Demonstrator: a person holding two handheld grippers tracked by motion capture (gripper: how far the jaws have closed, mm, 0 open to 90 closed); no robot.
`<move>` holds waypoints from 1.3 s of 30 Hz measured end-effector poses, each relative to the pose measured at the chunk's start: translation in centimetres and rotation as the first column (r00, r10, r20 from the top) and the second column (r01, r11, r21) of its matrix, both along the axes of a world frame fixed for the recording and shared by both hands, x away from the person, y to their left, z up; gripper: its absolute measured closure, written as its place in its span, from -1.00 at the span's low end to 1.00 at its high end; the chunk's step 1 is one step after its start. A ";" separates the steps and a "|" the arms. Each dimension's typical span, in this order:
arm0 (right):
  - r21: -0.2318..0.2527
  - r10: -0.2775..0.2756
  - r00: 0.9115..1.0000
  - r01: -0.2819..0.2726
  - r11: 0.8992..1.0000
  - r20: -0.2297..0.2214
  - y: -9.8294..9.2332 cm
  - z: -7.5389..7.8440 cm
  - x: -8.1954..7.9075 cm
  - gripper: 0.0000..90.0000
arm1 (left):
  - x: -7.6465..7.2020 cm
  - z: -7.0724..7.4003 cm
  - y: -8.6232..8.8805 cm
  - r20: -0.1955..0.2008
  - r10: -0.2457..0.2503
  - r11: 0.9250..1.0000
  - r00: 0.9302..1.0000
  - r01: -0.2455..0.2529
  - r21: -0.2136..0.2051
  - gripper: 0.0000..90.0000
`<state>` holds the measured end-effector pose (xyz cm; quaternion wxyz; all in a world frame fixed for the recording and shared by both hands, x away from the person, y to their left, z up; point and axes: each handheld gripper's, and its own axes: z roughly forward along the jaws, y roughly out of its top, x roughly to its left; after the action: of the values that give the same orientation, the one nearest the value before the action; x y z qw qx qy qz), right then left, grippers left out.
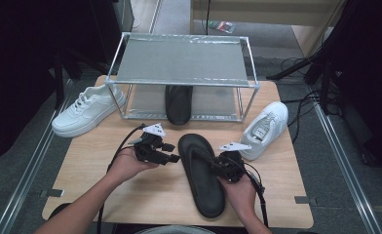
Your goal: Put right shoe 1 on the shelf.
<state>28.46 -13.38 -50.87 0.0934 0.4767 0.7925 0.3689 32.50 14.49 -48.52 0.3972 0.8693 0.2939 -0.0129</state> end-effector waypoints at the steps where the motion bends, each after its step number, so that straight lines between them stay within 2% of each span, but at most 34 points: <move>1: -0.001 -0.003 1.000 0.003 1.000 -0.002 0.0 0.1 0.0 0.64 | 0.0 0.0 0.0 0.000 0.000 1.000 1.000 0.000 -0.006 0.04; 4: 0.004 -0.007 1.000 0.007 1.000 -0.009 -0.1 0.5 0.3 0.63 | 0.0 -0.1 0.1 -0.030 -0.020 1.000 0.999 0.020 -0.015 0.00; 6: 0.006 0.000 0.999 0.000 1.000 -0.034 -0.2 0.9 0.8 0.63 | 0.0 -0.1 0.0 -0.033 -0.034 0.999 0.999 0.034 0.001 -0.04; 11: 0.012 -0.004 0.999 0.004 1.000 -0.042 -0.3 1.5 1.4 0.63 | 0.0 0.1 0.1 -0.048 -0.050 0.999 0.998 0.050 0.000 -0.12; 15: 0.017 -0.012 0.999 0.013 1.000 -0.031 -0.4 2.1 1.9 0.63 | 0.1 0.5 0.8 -0.042 -0.037 0.999 0.998 0.037 -0.011 -0.15; 18: 0.022 -0.023 0.999 0.024 0.999 -0.030 -0.6 2.6 2.5 0.63 | 0.3 0.7 1.4 -0.031 -0.031 0.999 0.999 0.031 0.009 -0.16; 22: 0.027 -0.038 0.999 0.039 0.999 -0.019 -0.6 3.4 3.3 0.63 | 0.6 0.8 2.2 -0.031 -0.008 1.000 0.999 0.008 0.004 -0.16; 26: 0.020 -0.057 0.998 0.057 0.998 0.009 -0.5 4.5 4.7 0.63 | 0.8 1.1 2.7 -0.020 0.006 1.000 1.000 -0.006 -0.015 -0.16; 31: 0.004 -0.108 0.994 0.108 0.994 0.014 -0.4 5.2 7.7 0.63 | 0.8 1.3 3.0 -0.013 0.007 0.999 1.000 -0.008 -0.031 -0.16; 35: -0.021 -0.164 0.986 0.165 0.986 0.020 -0.2 4.9 10.0 0.63 | 0.9 1.6 3.3 -0.010 0.006 0.999 1.000 -0.006 -0.048 -0.16; 39: -0.033 -0.203 0.979 0.204 0.979 0.030 0.2 4.2 11.2 0.63 | 1.1 1.7 3.6 -0.026 0.008 0.999 1.000 -0.009 -0.050 -0.15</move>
<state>39.62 -13.14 -46.68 0.1497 0.5483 0.7448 0.3496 33.62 18.05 -46.85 0.4149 0.8577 0.3023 -0.0297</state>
